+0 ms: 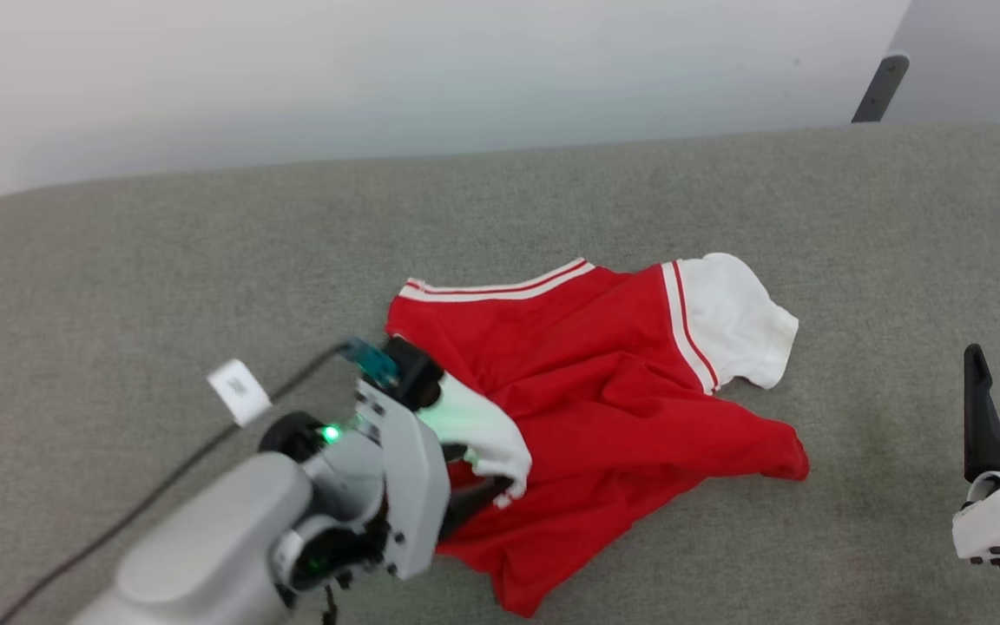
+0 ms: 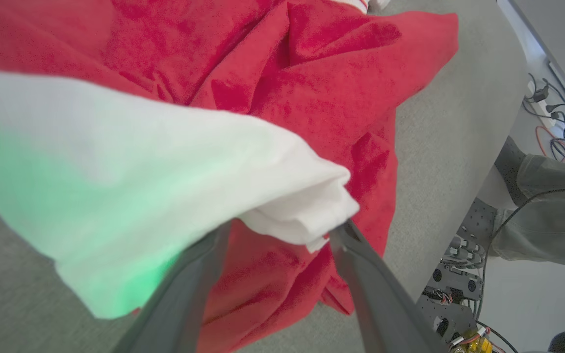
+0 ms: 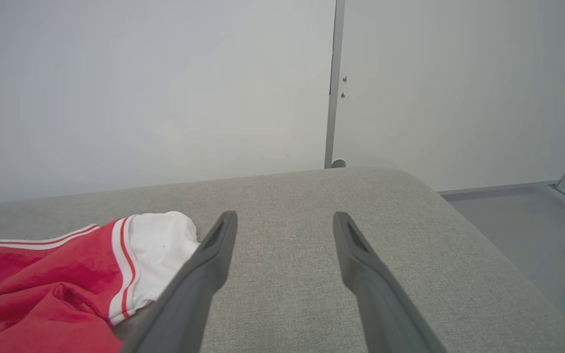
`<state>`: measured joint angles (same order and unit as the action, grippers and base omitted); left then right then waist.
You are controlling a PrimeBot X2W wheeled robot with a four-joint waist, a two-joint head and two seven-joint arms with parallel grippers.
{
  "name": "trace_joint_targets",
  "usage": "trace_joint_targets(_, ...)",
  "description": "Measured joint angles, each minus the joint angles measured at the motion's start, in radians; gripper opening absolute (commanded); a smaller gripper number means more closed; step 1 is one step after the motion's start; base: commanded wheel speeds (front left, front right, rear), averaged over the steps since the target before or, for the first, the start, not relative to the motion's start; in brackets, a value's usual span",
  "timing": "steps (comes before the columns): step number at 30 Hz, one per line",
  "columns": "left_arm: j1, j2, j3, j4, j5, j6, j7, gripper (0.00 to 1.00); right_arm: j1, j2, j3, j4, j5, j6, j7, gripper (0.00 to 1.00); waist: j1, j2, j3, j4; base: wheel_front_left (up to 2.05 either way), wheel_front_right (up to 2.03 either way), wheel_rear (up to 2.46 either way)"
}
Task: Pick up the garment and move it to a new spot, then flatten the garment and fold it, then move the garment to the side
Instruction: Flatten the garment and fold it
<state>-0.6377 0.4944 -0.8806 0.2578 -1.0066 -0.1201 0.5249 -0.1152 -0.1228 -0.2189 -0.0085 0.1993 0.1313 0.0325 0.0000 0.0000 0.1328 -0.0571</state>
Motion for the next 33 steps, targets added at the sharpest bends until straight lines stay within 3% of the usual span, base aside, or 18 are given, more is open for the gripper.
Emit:
trace_joint_targets(7, -0.014, 0.1, 0.099, -0.144, -0.08, 0.077, 0.047, 1.0, 0.008, -0.002, 0.009, -0.012, 0.004, 0.0, -0.012, 1.0, 0.0, 0.0, -0.03, 0.013, 0.0, 0.0, 0.0)
trace_joint_targets(13, -0.01, 0.147, 0.152, -0.155, -0.117, 0.125, 0.048, 1.0, 0.008, -0.01, 0.03, -0.008, 0.01, 0.0, -0.024, 1.0, 0.0, 0.0, -0.055, 0.02, 0.0, 0.0, 0.0)
trace_joint_targets(23, 0.007, 0.109, 0.14, 0.004, -0.151, 0.101, 0.058, 1.0, 0.018, -0.013, 0.043, -0.015, 0.01, 0.0, -0.013, 1.0, 0.0, 0.0, -0.074, 0.024, 0.0, 0.0, 0.0)
trace_joint_targets(33, -0.021, 0.05, 0.15, 0.206, -0.18, 0.043, 0.025, 1.0, 0.004, -0.024, 0.044, -0.027, 0.011, 0.0, 0.003, 1.0, 0.0, 0.0, -0.02, 0.0, 0.0, 0.0, 0.0)
